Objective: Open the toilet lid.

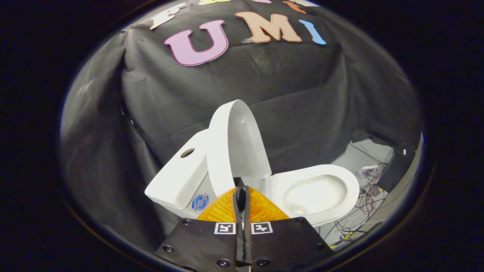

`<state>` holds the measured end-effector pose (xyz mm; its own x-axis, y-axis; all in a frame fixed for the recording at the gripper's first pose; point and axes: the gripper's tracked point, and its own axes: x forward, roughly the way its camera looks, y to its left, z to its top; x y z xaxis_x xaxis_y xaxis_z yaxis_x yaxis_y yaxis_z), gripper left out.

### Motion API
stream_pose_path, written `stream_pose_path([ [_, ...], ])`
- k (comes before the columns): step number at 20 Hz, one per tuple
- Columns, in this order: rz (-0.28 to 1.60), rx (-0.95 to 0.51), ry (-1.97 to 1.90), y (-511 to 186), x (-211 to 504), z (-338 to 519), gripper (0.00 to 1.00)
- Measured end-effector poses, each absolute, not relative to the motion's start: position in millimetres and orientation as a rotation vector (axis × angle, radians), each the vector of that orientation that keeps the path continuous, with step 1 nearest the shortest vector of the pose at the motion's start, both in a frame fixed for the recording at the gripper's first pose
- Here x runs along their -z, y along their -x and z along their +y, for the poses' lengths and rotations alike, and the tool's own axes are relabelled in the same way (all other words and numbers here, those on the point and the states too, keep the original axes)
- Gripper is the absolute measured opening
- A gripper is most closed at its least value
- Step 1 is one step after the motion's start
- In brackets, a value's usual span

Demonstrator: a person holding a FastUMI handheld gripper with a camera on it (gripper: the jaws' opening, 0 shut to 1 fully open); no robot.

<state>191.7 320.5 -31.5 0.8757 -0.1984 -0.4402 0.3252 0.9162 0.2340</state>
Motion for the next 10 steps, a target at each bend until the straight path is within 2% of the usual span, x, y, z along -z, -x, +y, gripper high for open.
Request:
stream_pose_path([
  [5,0.431,0.304,-0.198,-199.8,29.5,337.5,0.01],
  [7,0.409,0.323,-0.217,-201.8,29.8,343.6,0.04],
  [10,0.405,0.280,-0.199,-206.8,32.7,362.4,0.05],
])
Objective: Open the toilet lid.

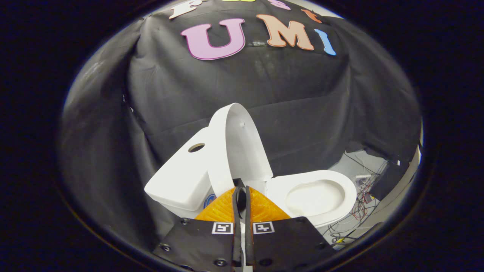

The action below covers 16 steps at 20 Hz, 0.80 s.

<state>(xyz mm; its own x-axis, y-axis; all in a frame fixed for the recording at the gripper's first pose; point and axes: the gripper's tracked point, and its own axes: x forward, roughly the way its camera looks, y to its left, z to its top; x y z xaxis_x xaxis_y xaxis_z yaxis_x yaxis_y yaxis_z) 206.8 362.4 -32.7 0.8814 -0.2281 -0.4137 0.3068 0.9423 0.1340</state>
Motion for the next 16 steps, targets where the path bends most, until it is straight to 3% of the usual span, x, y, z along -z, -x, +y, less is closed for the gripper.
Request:
stream_pose_path([
  [5,0.404,0.252,-0.194,-212.4,33.2,372.5,0.25],
  [14,0.377,0.162,-0.203,-211.1,25.9,390.4,0.97],
  [16,0.353,0.133,-0.204,-205.8,18.3,392.8,0.99],
])
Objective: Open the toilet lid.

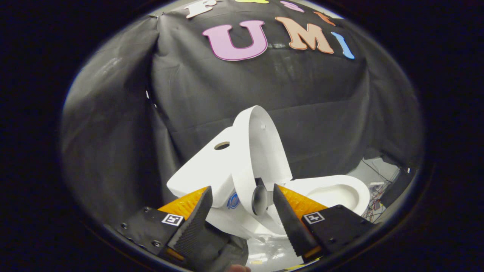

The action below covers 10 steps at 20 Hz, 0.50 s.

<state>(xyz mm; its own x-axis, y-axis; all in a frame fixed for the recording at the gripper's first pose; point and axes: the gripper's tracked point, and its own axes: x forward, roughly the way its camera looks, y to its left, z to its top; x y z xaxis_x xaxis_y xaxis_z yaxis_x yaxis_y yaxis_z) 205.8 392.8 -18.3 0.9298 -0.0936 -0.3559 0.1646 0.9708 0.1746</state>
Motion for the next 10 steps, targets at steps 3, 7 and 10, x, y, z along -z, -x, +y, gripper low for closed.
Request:
stream_pose_path([
  [3,0.325,0.097,-0.199,-193.4,5.7,387.2,0.99],
  [7,0.273,0.109,-0.232,-173.4,-11.6,362.0,0.99],
  [10,0.228,0.110,-0.246,-160.2,-28.4,339.9,0.99],
])
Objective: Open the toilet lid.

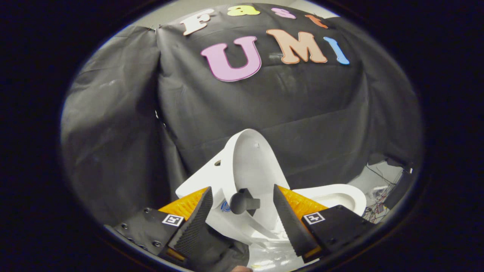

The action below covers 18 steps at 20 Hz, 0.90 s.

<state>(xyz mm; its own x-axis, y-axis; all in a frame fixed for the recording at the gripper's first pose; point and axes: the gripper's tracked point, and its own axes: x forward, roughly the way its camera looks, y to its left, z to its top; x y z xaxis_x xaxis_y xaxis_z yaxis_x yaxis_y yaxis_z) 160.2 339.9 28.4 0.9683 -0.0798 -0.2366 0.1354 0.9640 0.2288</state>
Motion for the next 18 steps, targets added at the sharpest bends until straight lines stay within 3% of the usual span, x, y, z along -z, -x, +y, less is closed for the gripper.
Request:
stream_pose_path([
  [18,0.135,0.123,-0.191,-94.7,-40.8,188.3,0.99],
])
